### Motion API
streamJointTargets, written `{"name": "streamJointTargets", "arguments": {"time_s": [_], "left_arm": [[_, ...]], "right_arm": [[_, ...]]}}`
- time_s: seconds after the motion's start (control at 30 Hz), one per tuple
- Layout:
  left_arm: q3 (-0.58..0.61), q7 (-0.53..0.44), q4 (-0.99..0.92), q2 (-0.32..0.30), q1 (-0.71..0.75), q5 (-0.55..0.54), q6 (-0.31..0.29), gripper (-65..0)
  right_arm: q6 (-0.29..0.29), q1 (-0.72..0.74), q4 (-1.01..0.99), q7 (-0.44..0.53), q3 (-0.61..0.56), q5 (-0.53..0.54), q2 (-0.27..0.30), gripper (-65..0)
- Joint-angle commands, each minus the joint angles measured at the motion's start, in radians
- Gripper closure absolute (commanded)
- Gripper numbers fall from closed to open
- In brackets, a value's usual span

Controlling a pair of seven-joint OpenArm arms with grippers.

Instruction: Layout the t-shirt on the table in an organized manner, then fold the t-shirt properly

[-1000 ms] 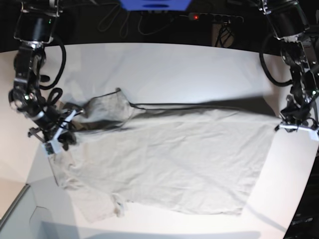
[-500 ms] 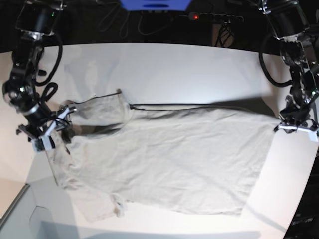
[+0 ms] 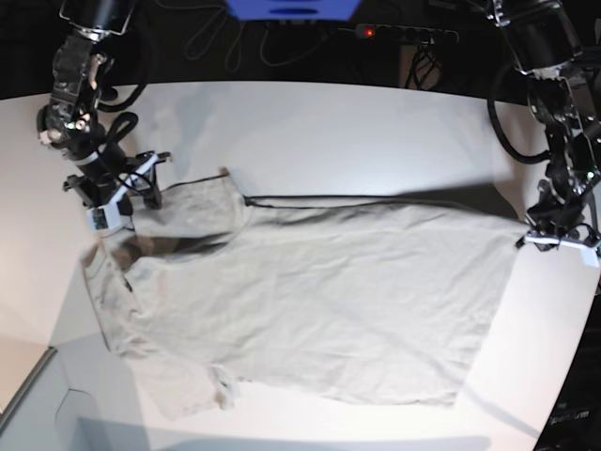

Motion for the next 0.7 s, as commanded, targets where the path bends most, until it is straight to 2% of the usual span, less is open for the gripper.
{"name": "streamJointTargets", "arguments": {"time_s": [0.0, 0.1, 0.3, 0.67], "left_arm": [[-0.006, -0.017, 0.019, -0.012, -0.014, -0.004, -0.001, 0.0], [-0.007, -0.022, 0.022, -0.012, 0.008, -0.004, -0.001, 0.0], [-0.007, -0.025, 0.019, -0.012, 0.022, -0.004, -0.001, 0.0], [-0.007, -0.025, 0.019, -0.012, 0.019, -0.004, -0.001, 0.0]], "right_arm": [[0.014, 0.028, -0.003, 0.026, 0.003, 0.011, 0.005, -31.3], [0.014, 0.054, -0.067, 0.027, 0.007, 0.012, 0.034, -31.3], [0.014, 0.095, -0.078, 0.027, 0.061, 0.011, 0.040, -31.3], [0.014, 0.100, -0.172, 0.027, 0.058, 0.009, 0.054, -31.3]]}}
